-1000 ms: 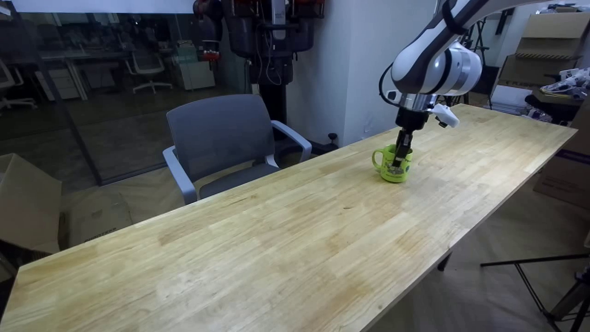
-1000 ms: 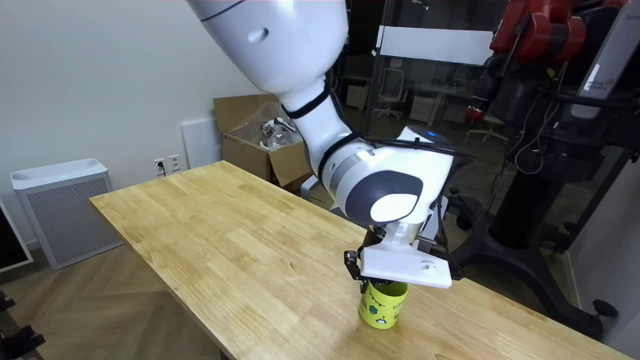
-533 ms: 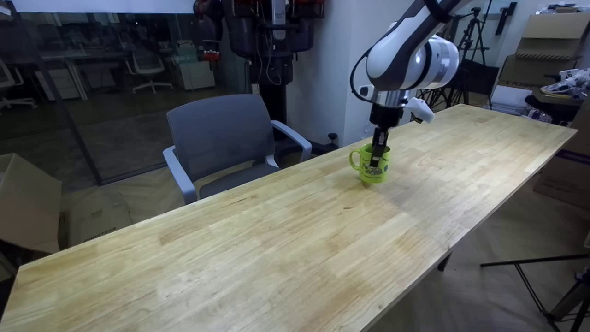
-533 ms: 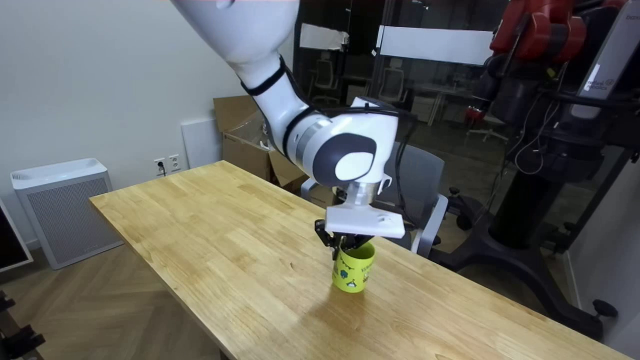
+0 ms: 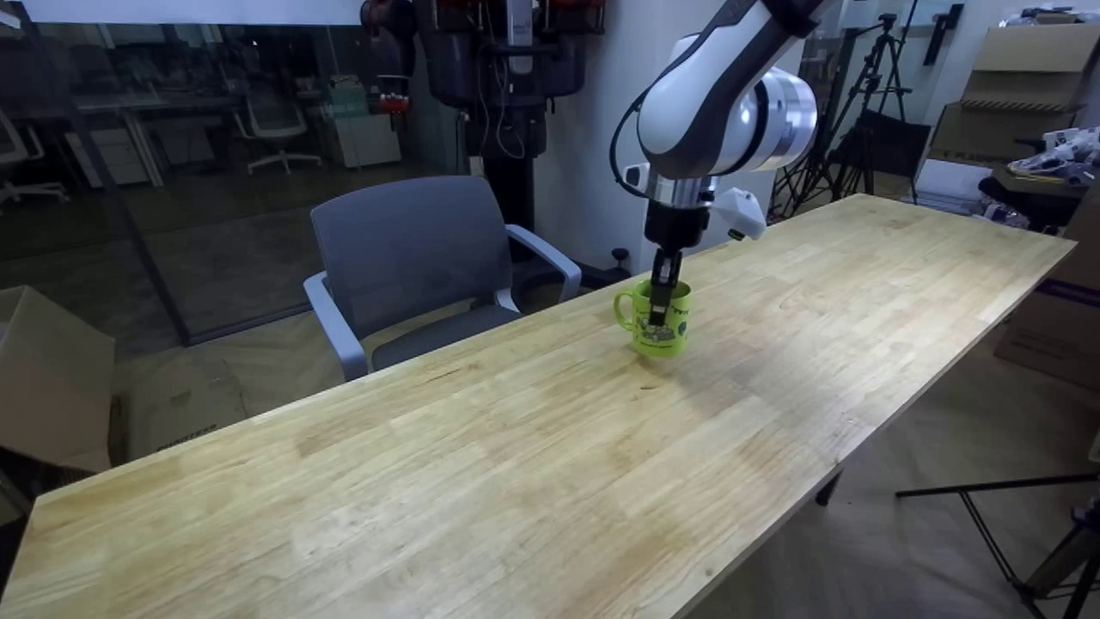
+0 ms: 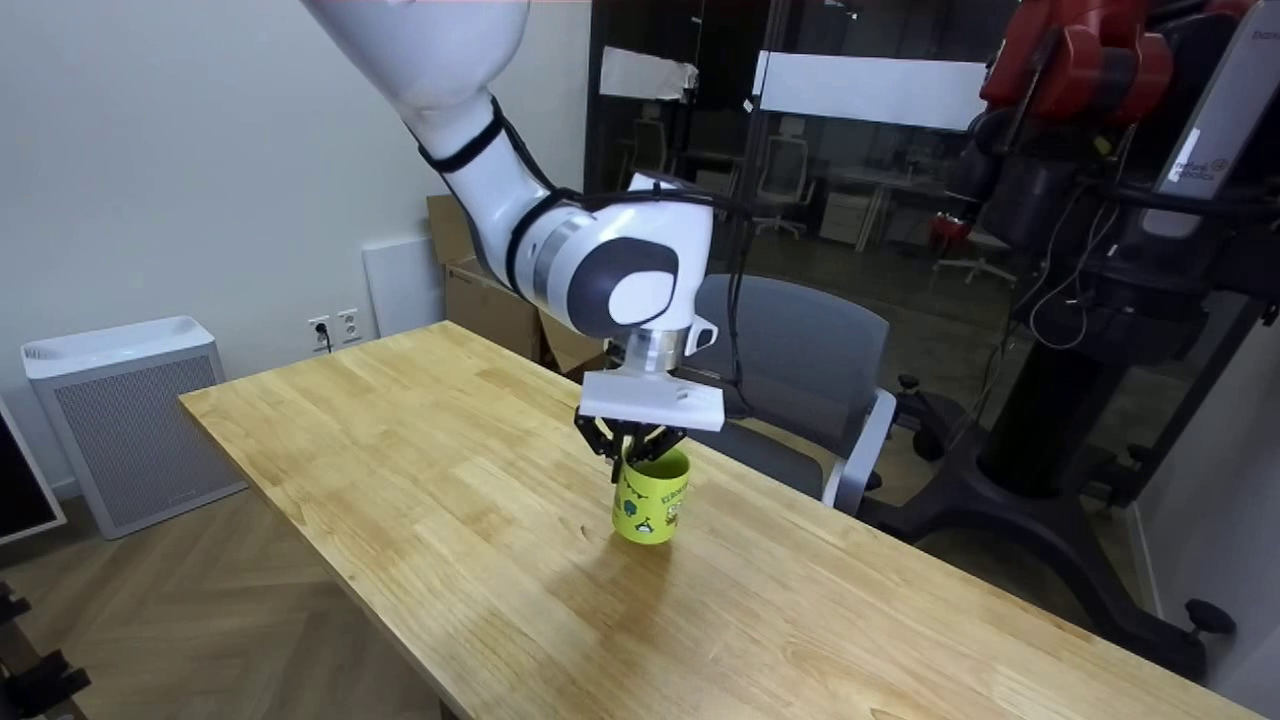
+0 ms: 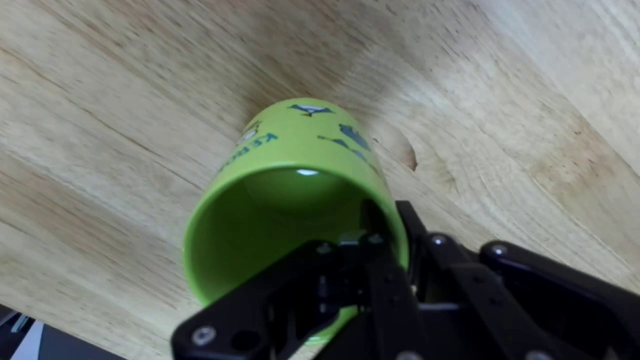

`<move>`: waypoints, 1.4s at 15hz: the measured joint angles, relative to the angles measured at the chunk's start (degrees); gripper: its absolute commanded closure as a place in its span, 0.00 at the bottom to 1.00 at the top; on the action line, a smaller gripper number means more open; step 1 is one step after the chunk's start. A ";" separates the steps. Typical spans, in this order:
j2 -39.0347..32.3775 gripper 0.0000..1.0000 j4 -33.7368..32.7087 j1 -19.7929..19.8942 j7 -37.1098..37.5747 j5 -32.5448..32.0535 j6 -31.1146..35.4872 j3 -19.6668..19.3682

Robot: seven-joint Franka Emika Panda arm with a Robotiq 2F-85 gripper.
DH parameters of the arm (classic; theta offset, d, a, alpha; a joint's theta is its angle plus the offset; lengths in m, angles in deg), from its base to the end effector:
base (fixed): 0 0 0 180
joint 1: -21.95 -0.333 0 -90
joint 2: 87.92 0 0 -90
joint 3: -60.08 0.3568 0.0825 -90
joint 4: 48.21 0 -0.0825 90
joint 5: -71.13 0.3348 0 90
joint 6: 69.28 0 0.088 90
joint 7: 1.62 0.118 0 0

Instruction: Move the yellow mug to the center of the table

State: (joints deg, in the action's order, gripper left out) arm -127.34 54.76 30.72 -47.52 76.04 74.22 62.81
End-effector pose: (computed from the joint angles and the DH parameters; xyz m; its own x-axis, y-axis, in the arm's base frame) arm 0.6463 -0.0722 0.2255 0.8150 0.5751 0.0703 0.5786 -0.8143 -0.0458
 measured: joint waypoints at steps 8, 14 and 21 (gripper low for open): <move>-0.25 0.97 1.92 0.01 2.86 -0.01 2.63 0.71; -0.60 0.54 2.13 0.04 4.01 -0.01 3.79 1.08; -0.32 0.06 2.17 0.14 5.06 -0.05 4.72 1.34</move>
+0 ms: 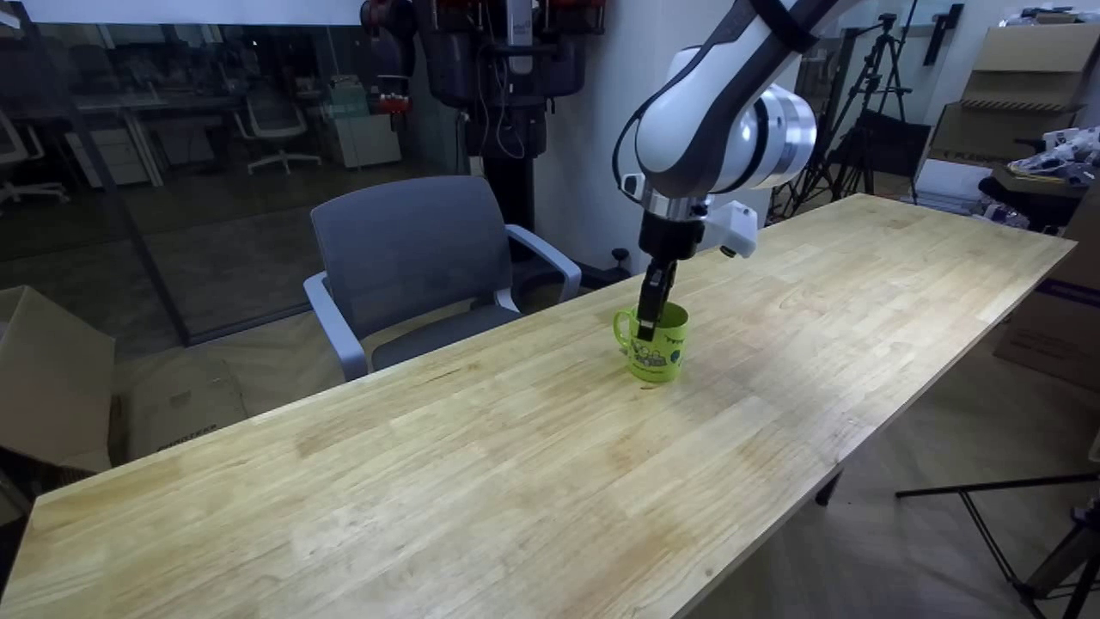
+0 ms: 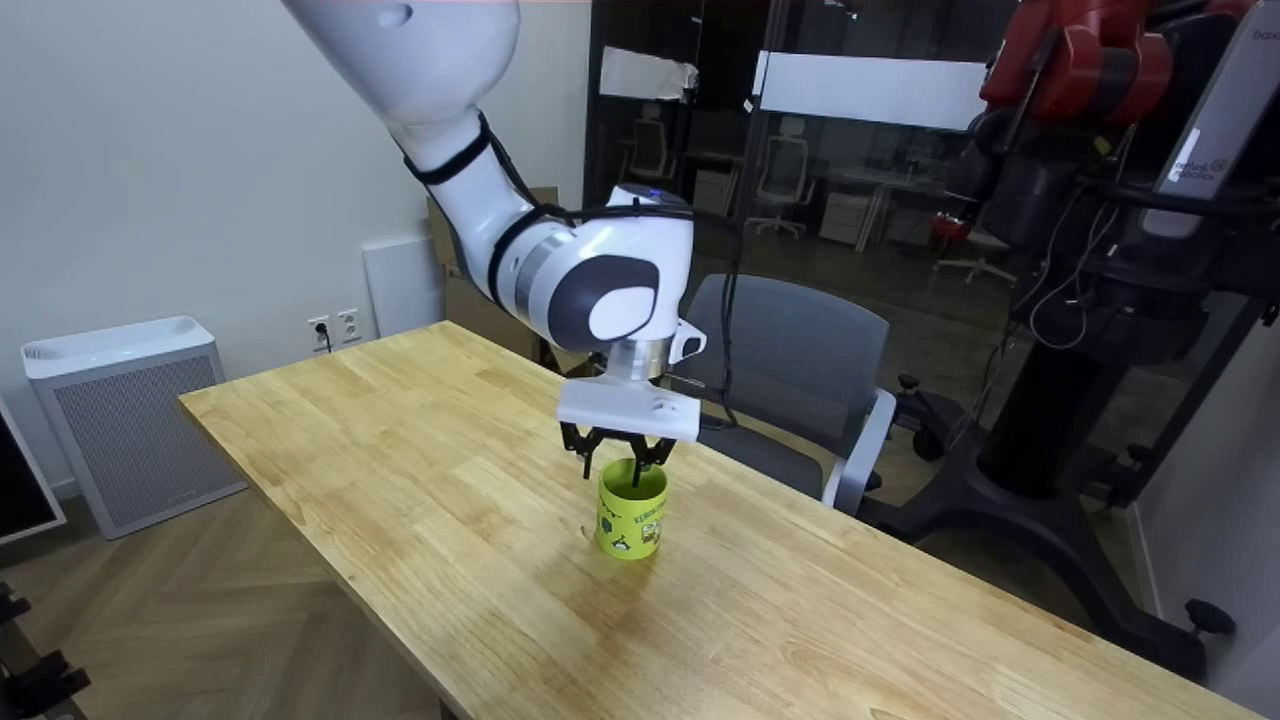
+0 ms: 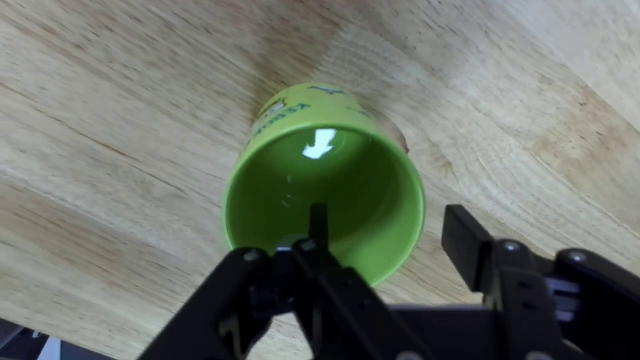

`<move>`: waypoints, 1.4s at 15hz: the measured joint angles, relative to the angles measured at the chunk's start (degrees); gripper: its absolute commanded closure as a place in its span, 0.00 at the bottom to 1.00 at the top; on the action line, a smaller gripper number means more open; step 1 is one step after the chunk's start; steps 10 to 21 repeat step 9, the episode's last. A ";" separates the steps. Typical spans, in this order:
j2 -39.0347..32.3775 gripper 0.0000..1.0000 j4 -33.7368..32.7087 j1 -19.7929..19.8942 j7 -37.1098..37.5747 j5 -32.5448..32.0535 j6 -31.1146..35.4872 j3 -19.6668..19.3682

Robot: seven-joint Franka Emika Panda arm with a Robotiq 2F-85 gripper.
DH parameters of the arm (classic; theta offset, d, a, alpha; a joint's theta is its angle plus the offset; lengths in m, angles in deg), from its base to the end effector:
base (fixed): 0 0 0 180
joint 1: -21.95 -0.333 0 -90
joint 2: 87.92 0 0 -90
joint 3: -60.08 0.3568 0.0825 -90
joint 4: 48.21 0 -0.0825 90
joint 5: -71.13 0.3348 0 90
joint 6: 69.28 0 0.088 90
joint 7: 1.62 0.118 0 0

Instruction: Move the yellow mug to the center of the table

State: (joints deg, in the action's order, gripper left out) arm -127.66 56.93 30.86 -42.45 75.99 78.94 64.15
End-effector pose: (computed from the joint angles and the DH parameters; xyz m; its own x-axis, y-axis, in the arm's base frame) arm 0.6436 -0.0609 0.2164 0.8543 0.5095 0.1026 0.5150 -0.8564 -0.0355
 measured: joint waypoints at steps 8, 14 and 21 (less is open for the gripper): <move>7.32 0.00 8.46 -0.04 4.09 -1.82 5.68 -0.10; 8.65 0.00 9.95 -0.05 4.59 -2.07 5.99 -0.11; 8.65 0.00 9.95 -0.05 4.59 -2.07 5.99 -0.11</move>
